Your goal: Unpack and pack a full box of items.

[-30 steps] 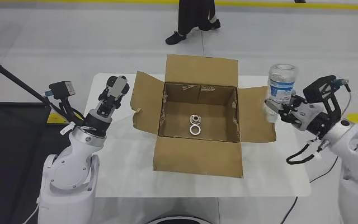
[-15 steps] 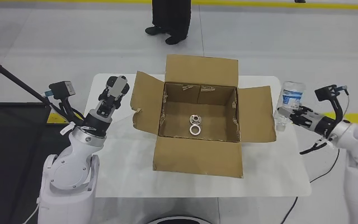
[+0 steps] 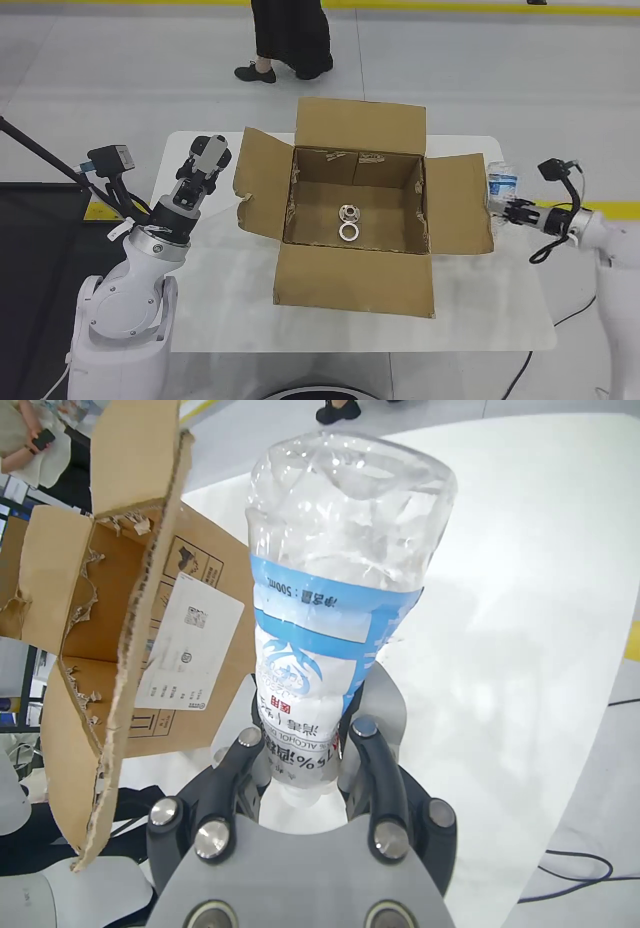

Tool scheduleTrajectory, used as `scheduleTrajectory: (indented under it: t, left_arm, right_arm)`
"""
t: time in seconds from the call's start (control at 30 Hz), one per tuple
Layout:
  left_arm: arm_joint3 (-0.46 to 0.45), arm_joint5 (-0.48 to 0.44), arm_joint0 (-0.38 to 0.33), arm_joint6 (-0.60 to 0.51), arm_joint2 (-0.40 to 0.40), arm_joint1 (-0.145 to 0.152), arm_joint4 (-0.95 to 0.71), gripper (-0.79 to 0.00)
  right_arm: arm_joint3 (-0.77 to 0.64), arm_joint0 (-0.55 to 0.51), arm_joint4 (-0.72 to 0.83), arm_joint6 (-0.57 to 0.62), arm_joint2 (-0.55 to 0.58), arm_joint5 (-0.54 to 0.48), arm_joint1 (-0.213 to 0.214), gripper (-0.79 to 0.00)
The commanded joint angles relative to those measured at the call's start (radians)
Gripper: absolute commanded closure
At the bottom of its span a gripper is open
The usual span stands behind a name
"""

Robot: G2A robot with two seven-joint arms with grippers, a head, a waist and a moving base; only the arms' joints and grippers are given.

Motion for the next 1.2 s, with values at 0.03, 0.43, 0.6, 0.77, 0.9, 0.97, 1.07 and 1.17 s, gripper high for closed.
scheduleTrajectory:
  t: [0.03,0.43,0.6,0.77,0.9,0.97,1.07,1.17]
  left_arm:
    - [0.000,0.000,0.000,0.000,0.000,0.000,0.000,-0.785]
    - [0.000,0.000,0.000,0.000,0.000,0.000,0.000,-0.785]
    - [0.000,0.000,0.000,0.000,0.000,0.000,0.000,-0.785]
    - [0.000,0.000,0.000,0.000,0.000,0.000,0.000,-0.785]
    - [0.000,0.000,0.000,0.000,0.000,0.000,0.000,-0.785]
    - [0.000,0.000,0.000,0.000,0.000,0.000,0.000,-0.785]
    - [0.000,0.000,0.000,0.000,0.000,0.000,0.000,-0.785]
    - [0.000,0.000,0.000,0.000,0.000,0.000,0.000,-0.785]
  right_arm:
    - [0.077,0.047,-0.007,0.027,-0.043,-0.003,0.000,0.000]
    - [0.339,0.184,-0.029,0.004,-0.190,-0.026,-0.005,0.000]
    - [0.395,0.217,-0.024,-0.010,-0.234,-0.040,-0.004,-0.031]
    - [0.437,0.241,-0.023,-0.022,-0.262,-0.052,0.001,-0.179]
    - [0.459,0.254,-0.024,-0.028,-0.278,-0.058,0.005,-0.256]
    - [0.467,0.260,-0.029,-0.030,-0.284,-0.060,0.008,-0.292]
    - [0.472,0.269,-0.061,-0.044,-0.292,-0.041,0.013,-0.357]
    - [0.454,0.270,-0.079,-0.053,-0.296,-0.031,0.019,-0.499]
